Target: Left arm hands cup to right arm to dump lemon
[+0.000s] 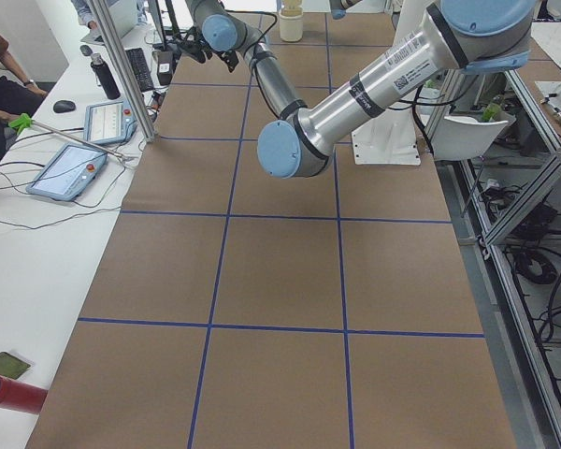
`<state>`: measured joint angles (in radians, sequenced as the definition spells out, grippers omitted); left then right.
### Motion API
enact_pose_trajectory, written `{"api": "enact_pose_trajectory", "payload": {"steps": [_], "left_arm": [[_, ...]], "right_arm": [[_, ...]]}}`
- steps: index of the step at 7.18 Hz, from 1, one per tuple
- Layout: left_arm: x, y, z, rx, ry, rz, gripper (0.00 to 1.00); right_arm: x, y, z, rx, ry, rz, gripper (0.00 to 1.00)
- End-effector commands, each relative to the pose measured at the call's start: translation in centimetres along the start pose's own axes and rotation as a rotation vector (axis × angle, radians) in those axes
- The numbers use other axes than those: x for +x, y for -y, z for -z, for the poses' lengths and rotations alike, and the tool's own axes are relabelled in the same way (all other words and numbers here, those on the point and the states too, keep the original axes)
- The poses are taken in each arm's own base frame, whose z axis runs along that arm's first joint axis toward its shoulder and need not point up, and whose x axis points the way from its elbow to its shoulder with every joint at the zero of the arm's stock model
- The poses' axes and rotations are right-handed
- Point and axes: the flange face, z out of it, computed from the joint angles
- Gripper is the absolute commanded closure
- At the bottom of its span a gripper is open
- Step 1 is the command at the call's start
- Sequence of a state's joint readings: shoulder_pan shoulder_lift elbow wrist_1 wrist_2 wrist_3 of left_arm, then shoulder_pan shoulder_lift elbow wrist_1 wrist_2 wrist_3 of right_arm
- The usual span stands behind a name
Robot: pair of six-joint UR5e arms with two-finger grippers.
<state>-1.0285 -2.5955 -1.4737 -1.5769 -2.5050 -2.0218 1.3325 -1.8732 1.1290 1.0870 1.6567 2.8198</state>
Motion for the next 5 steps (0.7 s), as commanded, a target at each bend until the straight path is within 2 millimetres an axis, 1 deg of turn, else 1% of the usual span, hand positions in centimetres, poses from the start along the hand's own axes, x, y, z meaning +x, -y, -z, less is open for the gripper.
{"api": "enact_pose_trajectory", "payload": {"steps": [1, 5], "left_arm": [[0.01, 0.01, 0.06, 0.000, -0.001, 0.000, 0.00], [0.05, 0.12, 0.24, 0.002, -0.003, 0.001, 0.00]], "right_arm": [[-0.05, 0.00, -0.07, -0.002, 0.002, -0.023, 1.00], [-0.11, -0.13, 0.07, -0.014, 0.009, -0.067, 1.00]]}}
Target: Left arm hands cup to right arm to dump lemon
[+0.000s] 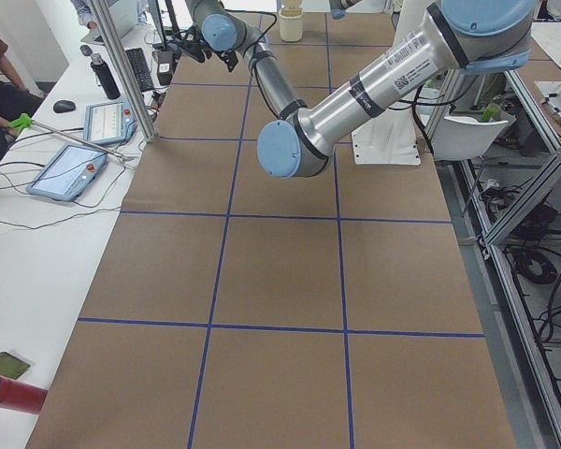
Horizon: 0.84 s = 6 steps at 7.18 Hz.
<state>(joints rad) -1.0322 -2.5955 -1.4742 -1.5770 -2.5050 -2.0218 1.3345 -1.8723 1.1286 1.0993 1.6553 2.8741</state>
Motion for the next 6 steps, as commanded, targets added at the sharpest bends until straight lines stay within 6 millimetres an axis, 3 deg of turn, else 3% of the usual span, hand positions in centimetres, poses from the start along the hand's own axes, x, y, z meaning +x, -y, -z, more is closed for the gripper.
{"api": "enact_pose_trajectory", "payload": {"steps": [1, 6], "left_arm": [[0.04, 0.12, -0.08, 0.001, 0.002, 0.003, 0.00], [0.10, 0.09, 0.06, 0.001, 0.000, 0.002, 0.00]], "right_arm": [[-0.13, -0.15, 0.12, -0.016, 0.013, -0.077, 1.00], [-0.49, -0.32, 0.30, -0.042, 0.050, -0.155, 1.00]]}}
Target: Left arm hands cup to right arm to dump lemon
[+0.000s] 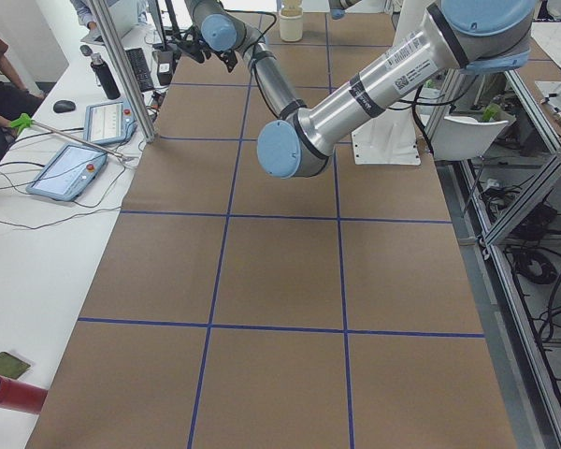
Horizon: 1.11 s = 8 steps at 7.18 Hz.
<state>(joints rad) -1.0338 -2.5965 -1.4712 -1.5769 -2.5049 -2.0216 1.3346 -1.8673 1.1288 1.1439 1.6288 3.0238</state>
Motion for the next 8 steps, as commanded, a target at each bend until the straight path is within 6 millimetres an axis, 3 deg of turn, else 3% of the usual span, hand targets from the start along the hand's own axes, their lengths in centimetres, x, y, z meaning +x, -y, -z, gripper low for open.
{"api": "enact_pose_trajectory", "payload": {"steps": [1, 4, 5, 8], "left_arm": [[0.0, 0.0, 0.1, 0.001, -0.001, 0.000, 0.00], [0.0, 0.0, 0.1, 0.001, -0.002, 0.000, 0.00], [0.0, 0.0, -0.1, 0.001, 0.001, -0.001, 0.00], [-0.2, -0.3, -0.7, -0.005, 0.010, -0.003, 0.00]], "right_arm": [[-0.2, 0.0, 0.3, 0.001, 0.023, -0.010, 1.00], [-0.2, -0.2, -0.1, -0.011, 0.017, 0.009, 1.00], [-0.2, -0.4, -1.2, -0.036, 0.015, 0.093, 1.00], [0.1, -1.2, -1.9, -0.069, -0.012, 0.331, 1.00]]}}
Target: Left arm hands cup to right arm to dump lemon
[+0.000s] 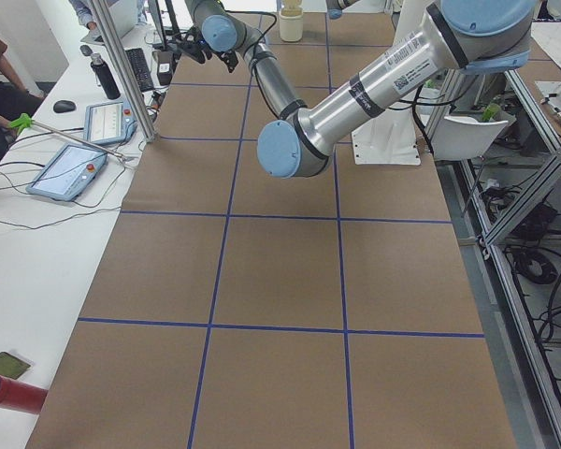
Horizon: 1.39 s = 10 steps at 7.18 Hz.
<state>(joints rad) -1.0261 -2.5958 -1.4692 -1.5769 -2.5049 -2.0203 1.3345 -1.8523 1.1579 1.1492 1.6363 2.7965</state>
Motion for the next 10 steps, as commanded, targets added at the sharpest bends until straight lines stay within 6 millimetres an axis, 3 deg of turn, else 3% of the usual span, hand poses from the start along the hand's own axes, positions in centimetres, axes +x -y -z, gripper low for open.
{"api": "enact_pose_trajectory", "payload": {"steps": [1, 4, 6, 8, 10], "left_arm": [[0.0, 0.0, -0.1, 0.001, 0.001, 0.001, 0.00], [0.0, -0.1, -0.3, -0.001, 0.003, -0.018, 0.00], [-0.1, 0.1, -0.3, 0.001, 0.003, -0.017, 0.00], [-0.1, -0.2, -0.4, -0.002, 0.004, -0.021, 0.00], [-0.1, 0.1, -0.3, 0.001, 0.003, -0.022, 0.00]], "right_arm": [[0.2, -0.4, -0.1, -0.022, -0.024, 0.193, 1.00], [0.7, -0.1, 0.9, -0.014, -0.071, 0.490, 1.00], [1.5, 1.3, 2.2, 0.015, -0.136, 0.761, 1.00], [1.9, 2.1, 1.8, 0.063, -0.234, 1.022, 1.00], [1.4, 1.8, -1.2, 0.047, -0.362, 1.157, 1.00]]}}
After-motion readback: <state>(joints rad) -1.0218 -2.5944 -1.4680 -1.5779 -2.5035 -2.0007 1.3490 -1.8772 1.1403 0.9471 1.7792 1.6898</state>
